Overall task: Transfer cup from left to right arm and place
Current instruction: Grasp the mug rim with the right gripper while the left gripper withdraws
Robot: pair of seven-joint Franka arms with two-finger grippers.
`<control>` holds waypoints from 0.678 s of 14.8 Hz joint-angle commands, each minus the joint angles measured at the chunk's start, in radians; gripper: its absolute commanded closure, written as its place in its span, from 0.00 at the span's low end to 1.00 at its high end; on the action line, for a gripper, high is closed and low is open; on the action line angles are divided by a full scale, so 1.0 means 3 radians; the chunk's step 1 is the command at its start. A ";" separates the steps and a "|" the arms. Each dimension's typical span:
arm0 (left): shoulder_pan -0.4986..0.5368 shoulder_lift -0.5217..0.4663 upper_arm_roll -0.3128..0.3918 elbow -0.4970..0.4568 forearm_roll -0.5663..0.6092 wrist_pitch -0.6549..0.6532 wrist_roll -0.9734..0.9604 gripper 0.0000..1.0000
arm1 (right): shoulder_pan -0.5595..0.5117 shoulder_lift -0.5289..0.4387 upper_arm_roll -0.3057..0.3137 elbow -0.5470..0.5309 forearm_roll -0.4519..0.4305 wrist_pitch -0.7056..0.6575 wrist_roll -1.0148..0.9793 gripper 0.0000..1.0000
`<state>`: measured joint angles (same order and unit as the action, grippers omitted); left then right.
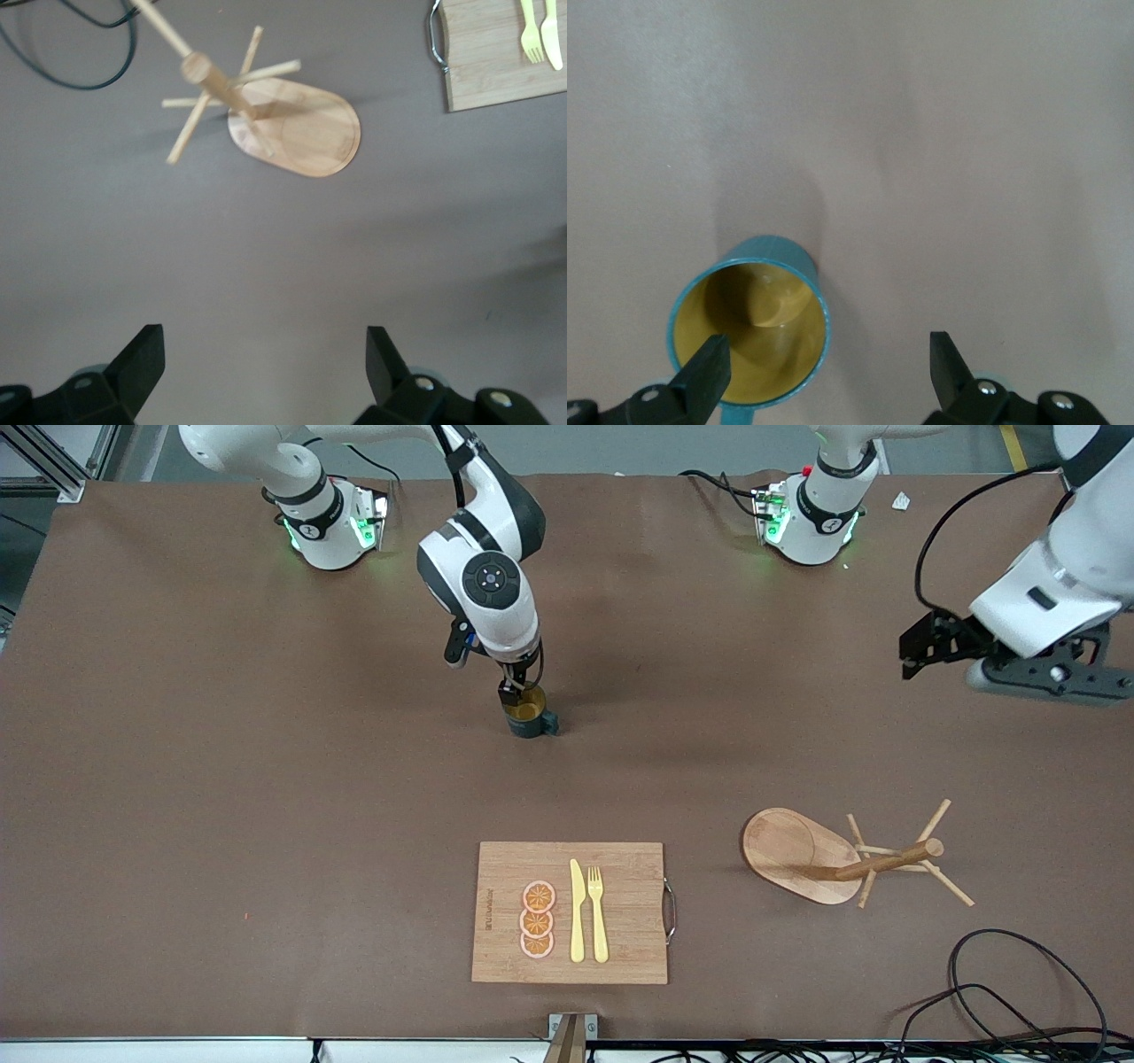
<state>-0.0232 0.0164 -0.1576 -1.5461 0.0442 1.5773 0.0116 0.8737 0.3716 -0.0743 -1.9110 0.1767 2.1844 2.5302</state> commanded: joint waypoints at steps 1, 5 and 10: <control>0.0077 -0.0284 0.0070 -0.0133 -0.0136 -0.0067 0.0074 0.00 | 0.0099 0.0075 -0.0033 -0.0052 0.0071 0.0112 0.0090 0.00; 0.0128 -0.0433 0.0111 -0.0138 -0.0321 -0.0083 -0.0003 0.00 | 0.0089 0.0162 -0.0033 -0.0047 0.0183 0.0250 0.0090 0.00; 0.0123 -0.0520 0.0111 -0.0292 -0.0311 -0.0058 -0.0156 0.00 | 0.0115 0.0229 -0.0033 -0.0042 0.0183 0.0311 0.0080 0.24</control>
<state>0.0140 -0.1079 -0.1237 -1.6051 -0.0356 1.5489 -0.0201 0.8951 0.4386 -0.0748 -1.9118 0.2110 2.2529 2.5421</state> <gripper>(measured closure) 0.000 0.119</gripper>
